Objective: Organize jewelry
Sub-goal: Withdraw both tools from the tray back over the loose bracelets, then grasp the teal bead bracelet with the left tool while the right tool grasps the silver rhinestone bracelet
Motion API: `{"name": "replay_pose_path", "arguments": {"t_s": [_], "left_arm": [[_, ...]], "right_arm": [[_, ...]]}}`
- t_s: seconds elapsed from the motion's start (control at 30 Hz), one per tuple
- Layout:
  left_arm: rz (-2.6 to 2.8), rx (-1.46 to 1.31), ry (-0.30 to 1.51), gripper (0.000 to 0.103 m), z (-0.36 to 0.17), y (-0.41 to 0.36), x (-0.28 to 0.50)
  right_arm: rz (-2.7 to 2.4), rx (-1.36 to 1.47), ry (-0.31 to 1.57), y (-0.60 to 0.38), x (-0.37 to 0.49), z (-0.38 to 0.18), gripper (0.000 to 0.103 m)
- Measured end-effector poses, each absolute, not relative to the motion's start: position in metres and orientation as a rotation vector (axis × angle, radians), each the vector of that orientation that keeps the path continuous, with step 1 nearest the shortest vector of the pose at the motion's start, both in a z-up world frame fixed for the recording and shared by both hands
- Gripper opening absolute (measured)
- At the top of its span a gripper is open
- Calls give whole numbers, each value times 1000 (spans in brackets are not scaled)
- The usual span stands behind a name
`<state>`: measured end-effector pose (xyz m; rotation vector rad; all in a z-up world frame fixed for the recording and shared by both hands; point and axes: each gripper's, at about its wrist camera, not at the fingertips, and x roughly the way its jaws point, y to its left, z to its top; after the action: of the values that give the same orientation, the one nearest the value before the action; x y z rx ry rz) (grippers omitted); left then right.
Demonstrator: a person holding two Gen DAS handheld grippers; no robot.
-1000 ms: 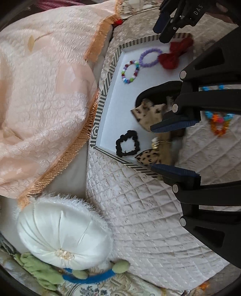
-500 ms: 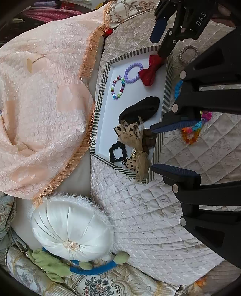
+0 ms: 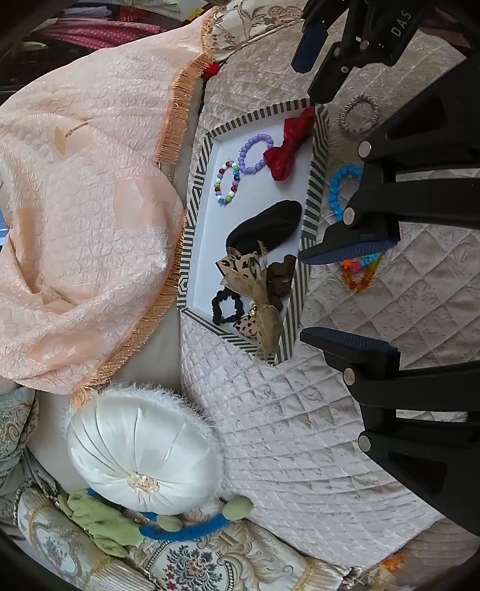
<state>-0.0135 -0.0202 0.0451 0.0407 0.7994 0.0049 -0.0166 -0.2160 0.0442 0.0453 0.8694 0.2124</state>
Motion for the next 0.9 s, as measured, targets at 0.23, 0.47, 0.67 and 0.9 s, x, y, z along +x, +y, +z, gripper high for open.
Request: {"name": "replay_pose_path", "arguments": {"t_s": [0.23, 0.47, 0.67, 0.9], "left_arm": [[-12, -23, 846, 16, 37, -6, -24], [-32, -104, 905, 16, 22, 9, -30], [-83, -150, 956, 16, 7, 14, -29], [-186, -198, 1053, 16, -16, 2, -14]], "right_arm": [[215, 42, 879, -222, -33, 40, 61], [214, 27, 918, -230, -45, 23, 61], [197, 28, 954, -243, -52, 4, 61], [172, 58, 987, -264, -51, -13, 61]]}}
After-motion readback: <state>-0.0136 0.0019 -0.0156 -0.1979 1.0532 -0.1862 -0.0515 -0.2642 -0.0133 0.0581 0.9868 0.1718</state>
